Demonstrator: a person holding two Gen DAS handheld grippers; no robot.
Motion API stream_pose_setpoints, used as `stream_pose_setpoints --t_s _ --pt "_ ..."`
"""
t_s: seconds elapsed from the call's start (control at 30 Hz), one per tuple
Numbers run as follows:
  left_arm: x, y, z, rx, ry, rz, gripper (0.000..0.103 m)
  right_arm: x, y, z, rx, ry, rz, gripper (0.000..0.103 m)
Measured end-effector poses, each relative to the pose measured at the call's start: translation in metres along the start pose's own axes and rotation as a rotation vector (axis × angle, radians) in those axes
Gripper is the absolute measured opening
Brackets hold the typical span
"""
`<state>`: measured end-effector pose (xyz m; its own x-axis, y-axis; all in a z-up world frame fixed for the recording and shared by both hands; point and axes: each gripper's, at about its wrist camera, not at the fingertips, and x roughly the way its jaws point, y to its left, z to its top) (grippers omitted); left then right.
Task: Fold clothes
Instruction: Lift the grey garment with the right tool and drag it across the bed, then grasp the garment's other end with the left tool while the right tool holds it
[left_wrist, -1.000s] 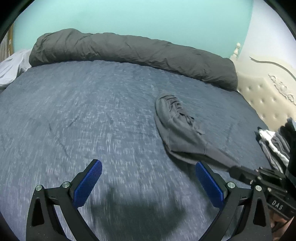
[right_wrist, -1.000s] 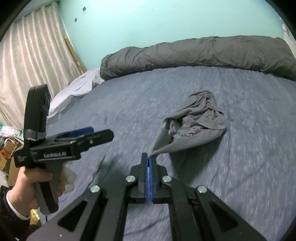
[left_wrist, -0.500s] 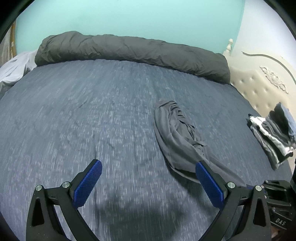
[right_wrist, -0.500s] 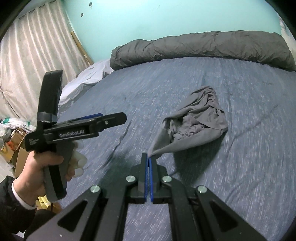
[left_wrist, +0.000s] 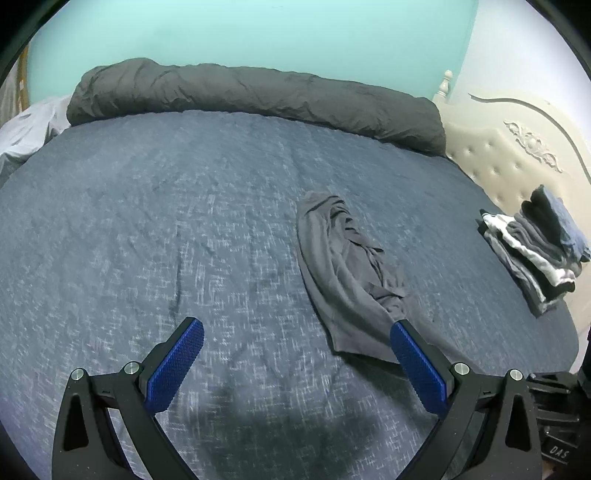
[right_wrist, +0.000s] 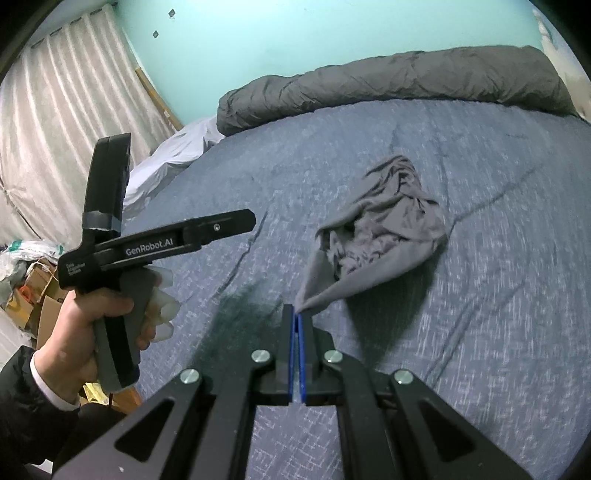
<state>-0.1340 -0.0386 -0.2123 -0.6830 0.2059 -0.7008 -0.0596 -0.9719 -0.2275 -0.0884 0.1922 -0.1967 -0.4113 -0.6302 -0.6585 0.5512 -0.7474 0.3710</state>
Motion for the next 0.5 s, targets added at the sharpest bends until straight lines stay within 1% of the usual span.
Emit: stream_pose_setpoints --t_s 0.17,0.37,0.43,0.5 --pt "0.014 0.004 -0.011 -0.014 0.014 -0.003 0.103 0.018 -0.014 -0.014 0.046 0.036 -0.004 0.001" --pt "0.045 0.014 -0.020 -0.028 0.036 -0.008 0.103 0.031 -0.040 -0.025 0.138 0.025 -0.012 0.004" --pt "0.057 0.017 -0.023 -0.037 0.049 -0.016 0.103 0.031 -0.047 -0.024 0.150 0.013 -0.016 0.004" --pt "0.066 0.017 -0.022 -0.022 0.060 -0.016 0.103 0.031 -0.053 -0.022 0.156 0.000 -0.023 0.004"
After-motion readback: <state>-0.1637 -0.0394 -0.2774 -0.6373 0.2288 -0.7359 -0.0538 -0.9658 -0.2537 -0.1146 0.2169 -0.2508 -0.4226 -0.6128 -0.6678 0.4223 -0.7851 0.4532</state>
